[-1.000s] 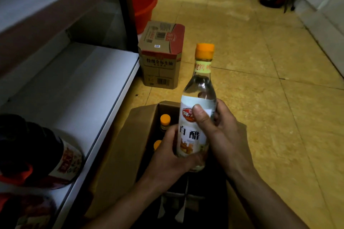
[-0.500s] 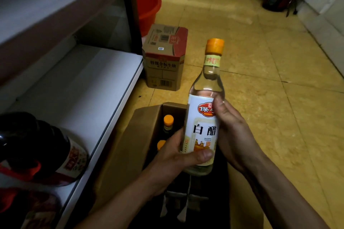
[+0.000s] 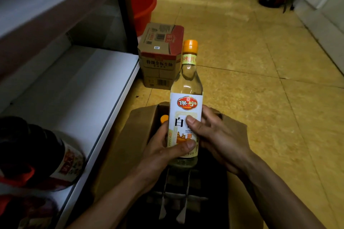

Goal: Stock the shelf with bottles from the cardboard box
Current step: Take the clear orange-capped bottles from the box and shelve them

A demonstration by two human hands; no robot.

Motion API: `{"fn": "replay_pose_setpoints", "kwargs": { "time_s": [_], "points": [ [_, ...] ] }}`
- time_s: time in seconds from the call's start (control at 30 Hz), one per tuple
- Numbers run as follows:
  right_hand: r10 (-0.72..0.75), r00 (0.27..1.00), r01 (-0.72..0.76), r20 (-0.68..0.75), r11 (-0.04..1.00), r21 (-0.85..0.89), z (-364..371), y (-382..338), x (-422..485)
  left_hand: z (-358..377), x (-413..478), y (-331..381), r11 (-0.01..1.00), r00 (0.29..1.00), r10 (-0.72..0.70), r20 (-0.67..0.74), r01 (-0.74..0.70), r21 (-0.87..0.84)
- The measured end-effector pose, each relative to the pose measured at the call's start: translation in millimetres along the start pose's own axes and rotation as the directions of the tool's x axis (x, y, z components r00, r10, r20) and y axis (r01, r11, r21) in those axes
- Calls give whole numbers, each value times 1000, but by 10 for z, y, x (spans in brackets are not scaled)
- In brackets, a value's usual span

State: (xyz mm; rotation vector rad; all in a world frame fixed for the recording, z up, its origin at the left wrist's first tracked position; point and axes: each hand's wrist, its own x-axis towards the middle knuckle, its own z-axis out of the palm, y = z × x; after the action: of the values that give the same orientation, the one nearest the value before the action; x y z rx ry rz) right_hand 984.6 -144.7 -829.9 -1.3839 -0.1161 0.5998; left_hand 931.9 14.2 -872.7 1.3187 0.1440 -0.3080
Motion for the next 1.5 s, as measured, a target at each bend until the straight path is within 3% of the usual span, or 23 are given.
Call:
{"fn": "replay_pose_setpoints", "kwargs": {
  "time_s": [0.2,0.47,1.03,1.3,1.5],
  "points": [
    [25,999,-27,-36,998,-62,-50,52,35,30,59,-48,999,998,-47,-29,47,-25],
    [81,996,-81,-42,997,-1,-58,21,-55,133,-75,19,995,995,-90,-41,88,-51],
    [105,988,-103,-114,994,28,405,-245,-787,387,-934,503,989,984,-149,-101,148,-21],
    [189,977,-188,-98,982,26,658,-395,-1532,649,-1658,715,952,944,-307,-118,302,-58],
    [234,966,-235,-109,972,3,757,-1009,-1868,885,-1966,1244,927,920,-373,-117,367,-72]
  ]
}}
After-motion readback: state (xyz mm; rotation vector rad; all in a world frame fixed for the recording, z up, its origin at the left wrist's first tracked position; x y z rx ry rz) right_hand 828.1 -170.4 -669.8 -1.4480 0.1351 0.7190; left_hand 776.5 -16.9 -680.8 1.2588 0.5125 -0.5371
